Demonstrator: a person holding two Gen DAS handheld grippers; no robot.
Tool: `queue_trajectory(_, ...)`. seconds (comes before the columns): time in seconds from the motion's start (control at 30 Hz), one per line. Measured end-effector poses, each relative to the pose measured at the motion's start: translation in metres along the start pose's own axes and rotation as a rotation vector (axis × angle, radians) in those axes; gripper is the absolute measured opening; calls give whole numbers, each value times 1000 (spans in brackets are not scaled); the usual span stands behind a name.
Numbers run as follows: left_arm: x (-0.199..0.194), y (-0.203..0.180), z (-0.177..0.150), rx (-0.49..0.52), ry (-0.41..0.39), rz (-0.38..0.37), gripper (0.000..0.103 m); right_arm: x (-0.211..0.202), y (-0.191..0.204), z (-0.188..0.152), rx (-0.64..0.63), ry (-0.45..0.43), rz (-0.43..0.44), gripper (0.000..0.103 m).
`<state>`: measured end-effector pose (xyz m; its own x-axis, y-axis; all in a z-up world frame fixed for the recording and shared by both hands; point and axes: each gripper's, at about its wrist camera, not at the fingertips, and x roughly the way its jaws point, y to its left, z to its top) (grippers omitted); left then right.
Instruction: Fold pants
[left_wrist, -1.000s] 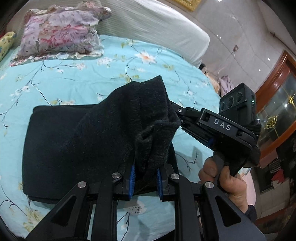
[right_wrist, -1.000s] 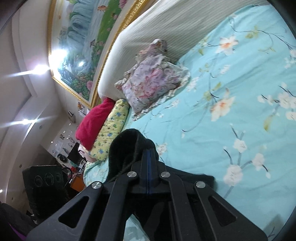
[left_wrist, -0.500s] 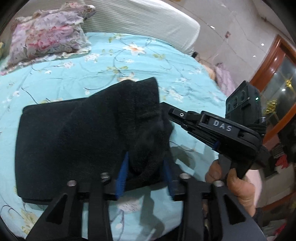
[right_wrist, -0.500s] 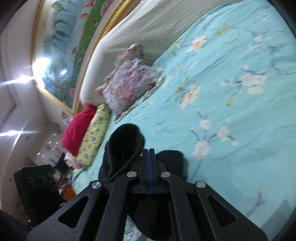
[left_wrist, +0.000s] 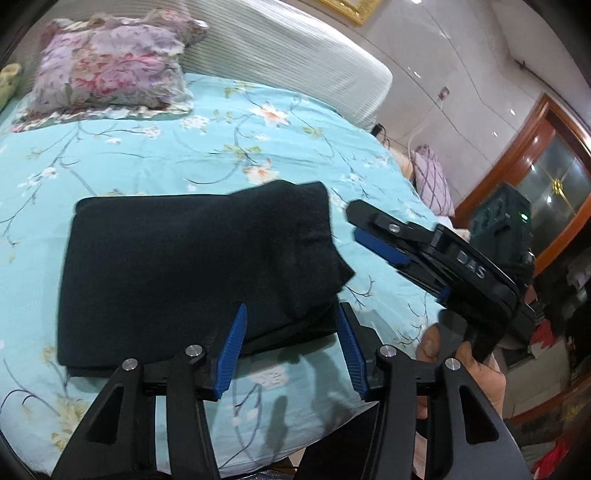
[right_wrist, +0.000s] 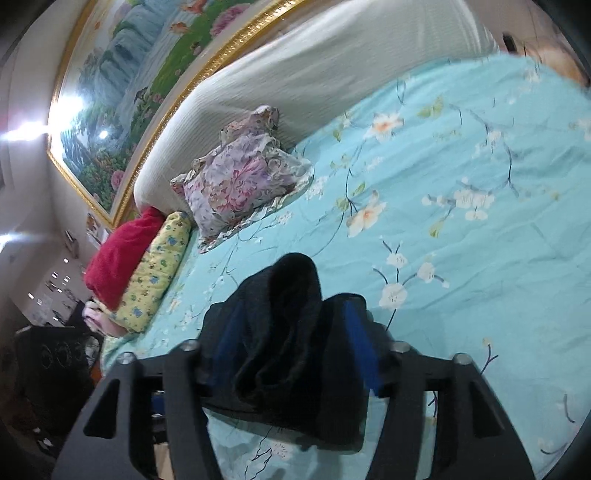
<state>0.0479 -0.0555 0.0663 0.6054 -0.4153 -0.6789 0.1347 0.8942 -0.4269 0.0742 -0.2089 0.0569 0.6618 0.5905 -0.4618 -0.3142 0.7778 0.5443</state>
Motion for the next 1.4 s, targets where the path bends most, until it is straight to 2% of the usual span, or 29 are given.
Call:
queue_trajectory(0.23,-19,32,1,-77,-33,21,52,-3,30,-2,-56,-2,-28,60)
queue_trajectory(0.37,-33,50,1,-115,-66,41,57,-3,37,-5,-49,-3,-46,61)
queue_trajectory(0.43,-40,63,0,-140,-81,55,58,-1,40,-7,-52,1,-78,64)
queue_trajectory(0.5,-44,72,0,-162,-85,62,59,1,42,-9,-50,4,-108,72)
queue_trajectory(0.63,-50,96,-2,-212,-93,82,59,5,43,-14,-49,8,-148,74)
queue_trajectory(0.93,-49,126,-4,-275,-80,94,61,16,40,-23,-29,44,-193,75)
queue_trajectory(1.4,-32,147,-4,-321,-41,98,66,29,21,-33,31,99,-225,76)
